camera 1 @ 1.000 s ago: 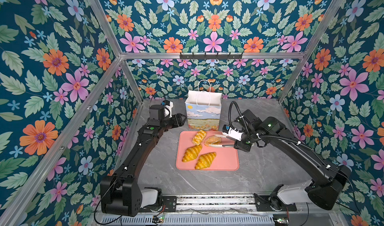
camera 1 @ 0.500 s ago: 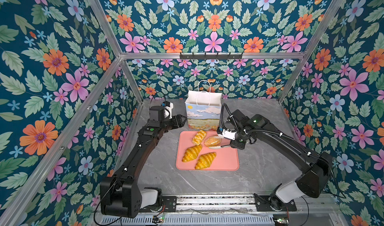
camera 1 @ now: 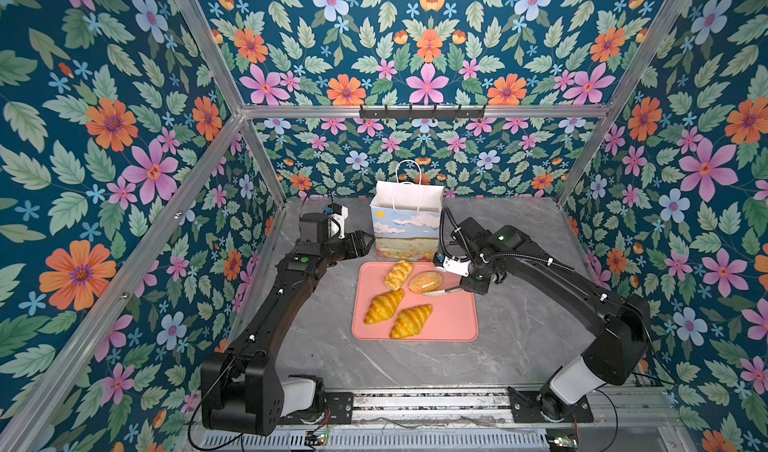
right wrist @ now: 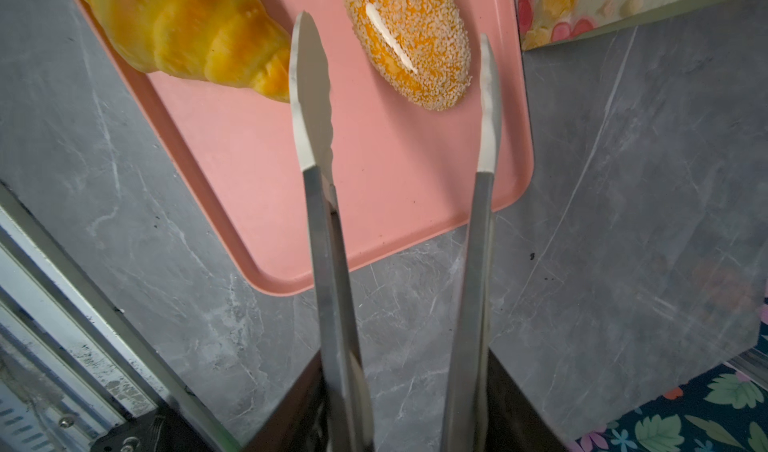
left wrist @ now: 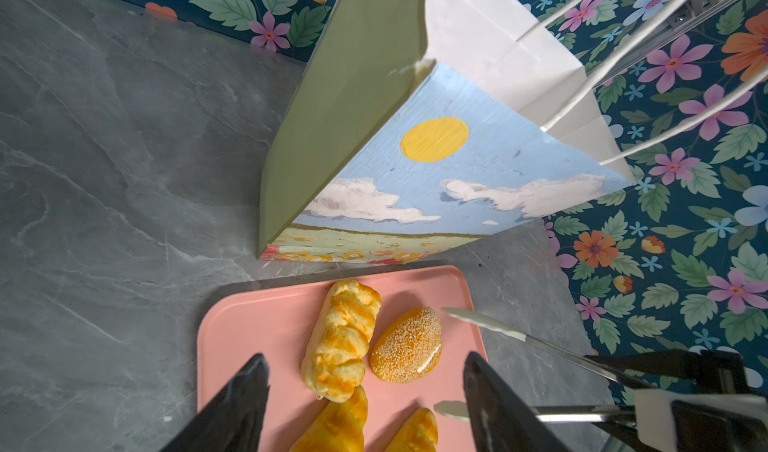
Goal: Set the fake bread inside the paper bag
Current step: 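Lower the open tongs around the sugar-coated bun on the tray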
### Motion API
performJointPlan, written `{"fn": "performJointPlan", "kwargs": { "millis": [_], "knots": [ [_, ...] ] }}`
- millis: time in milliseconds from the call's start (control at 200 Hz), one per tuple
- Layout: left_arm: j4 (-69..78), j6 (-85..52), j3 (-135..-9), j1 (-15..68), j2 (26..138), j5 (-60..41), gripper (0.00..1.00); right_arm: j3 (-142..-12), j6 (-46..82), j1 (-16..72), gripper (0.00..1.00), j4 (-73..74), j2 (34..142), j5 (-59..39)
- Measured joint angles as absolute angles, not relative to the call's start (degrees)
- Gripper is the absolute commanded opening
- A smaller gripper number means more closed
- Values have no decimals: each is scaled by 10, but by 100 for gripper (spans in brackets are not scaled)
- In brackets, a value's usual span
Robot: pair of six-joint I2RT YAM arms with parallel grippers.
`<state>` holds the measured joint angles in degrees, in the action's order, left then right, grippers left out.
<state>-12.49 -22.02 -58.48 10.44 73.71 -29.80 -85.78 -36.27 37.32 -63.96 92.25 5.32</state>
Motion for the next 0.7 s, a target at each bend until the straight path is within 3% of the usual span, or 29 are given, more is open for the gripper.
{"fn": "performJointPlan", "kwargs": {
  "millis": [700],
  "knots": [
    [-124, -214, -573, 104, 736, -300, 75, -884, -409, 368, 50, -612, 993, 46]
  ]
}}
